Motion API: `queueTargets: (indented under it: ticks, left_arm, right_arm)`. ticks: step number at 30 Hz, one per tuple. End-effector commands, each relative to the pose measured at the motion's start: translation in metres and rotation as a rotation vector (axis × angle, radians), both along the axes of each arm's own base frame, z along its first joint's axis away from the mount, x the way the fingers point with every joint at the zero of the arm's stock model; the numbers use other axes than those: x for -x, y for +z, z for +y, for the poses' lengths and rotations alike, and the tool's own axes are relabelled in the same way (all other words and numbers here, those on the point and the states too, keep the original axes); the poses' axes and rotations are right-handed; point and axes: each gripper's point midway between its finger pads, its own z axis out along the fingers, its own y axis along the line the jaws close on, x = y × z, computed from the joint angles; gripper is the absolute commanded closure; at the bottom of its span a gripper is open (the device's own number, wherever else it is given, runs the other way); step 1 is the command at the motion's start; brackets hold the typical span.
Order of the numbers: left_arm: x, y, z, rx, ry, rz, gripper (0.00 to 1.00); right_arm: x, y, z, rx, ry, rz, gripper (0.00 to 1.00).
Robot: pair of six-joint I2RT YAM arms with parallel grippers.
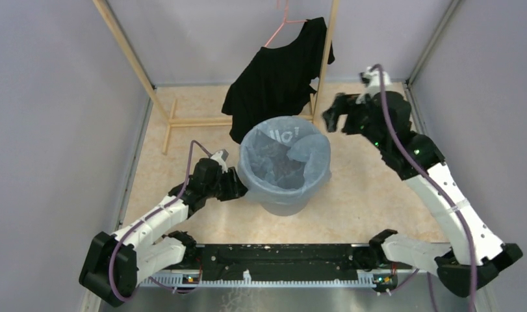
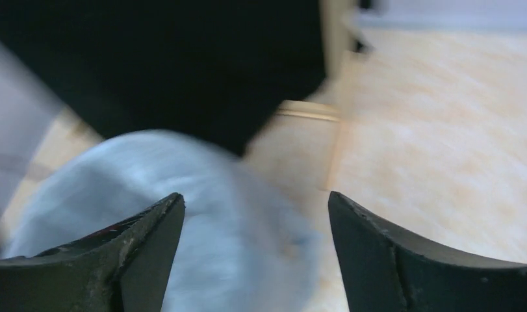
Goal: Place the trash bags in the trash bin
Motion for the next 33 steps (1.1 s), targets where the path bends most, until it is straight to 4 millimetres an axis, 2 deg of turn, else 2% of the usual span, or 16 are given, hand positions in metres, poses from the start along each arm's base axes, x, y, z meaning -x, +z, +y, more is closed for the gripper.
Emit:
queueTargets:
  ticks: [1, 2, 4, 5, 7, 9, 13, 16, 17, 18, 22, 25, 27, 31, 33]
  left_arm:
    - [-0.007, 0.013, -0.002, -0.001, -0.007, -0.046, 0.49]
    - [-0.007, 0.013, -0.001, -0.003, -0.006, -0.049, 0.5]
    - [-0.007, 0.014, -0.002, 0.0, -0.006, -0.047, 0.5]
    - [-0.006, 0.014, -0.002, 0.004, -0.007, -0.049, 0.5]
    - [-0.006, 0.014, -0.002, 0.005, -0.009, -0.048, 0.51]
    - [-0.004, 0.015, -0.002, 0.004, -0.01, -0.047, 0.51]
    - [-0.003, 0.016, -0.002, 0.008, -0.013, -0.055, 0.53]
    - [-0.004, 0.018, -0.004, 0.017, -0.021, -0.058, 0.53]
    - [-0.005, 0.019, -0.004, 0.019, -0.024, -0.06, 0.53]
    - [-0.005, 0.02, -0.005, 0.021, -0.025, -0.061, 0.53]
    - [-0.008, 0.023, -0.007, 0.025, -0.03, -0.066, 0.53]
    - [-0.009, 0.023, -0.008, 0.022, -0.032, -0.063, 0.53]
    - [-0.008, 0.022, -0.008, 0.022, -0.031, -0.058, 0.53]
    - [-0.006, 0.023, -0.006, 0.023, -0.032, -0.064, 0.53]
    - [-0.005, 0.024, -0.005, 0.022, -0.032, -0.068, 0.53]
  right_arm:
    - [0.042, -0.001, 0.101, 0.2, 0.418, 0.001, 0.26]
    - [0.052, -0.01, 0.126, 0.205, 0.514, 0.022, 0.3]
    - [0.066, -0.035, 0.164, 0.207, 0.669, 0.099, 0.36]
    - [0.069, -0.048, 0.174, 0.203, 0.705, 0.148, 0.42]
    - [0.06, -0.072, 0.177, 0.226, 0.658, 0.226, 0.61]
    - [0.044, -0.091, 0.16, 0.303, 0.525, 0.259, 0.69]
    - [0.018, -0.108, 0.12, 0.398, 0.309, 0.262, 0.69]
    - [0.004, -0.121, 0.08, 0.568, 0.094, 0.292, 0.68]
    - [0.002, -0.118, 0.075, 0.609, 0.054, 0.288, 0.68]
    - [0.005, -0.116, 0.079, 0.635, 0.064, 0.277, 0.67]
    - [0.033, -0.099, 0.151, 0.516, 0.323, 0.2, 0.44]
    - [0.048, -0.097, 0.185, 0.371, 0.454, 0.211, 0.36]
    - [0.05, -0.114, 0.192, 0.34, 0.487, 0.231, 0.31]
    - [0.038, -0.169, 0.181, 0.304, 0.479, 0.335, 0.29]
    - [0.038, -0.192, 0.179, 0.293, 0.491, 0.371, 0.21]
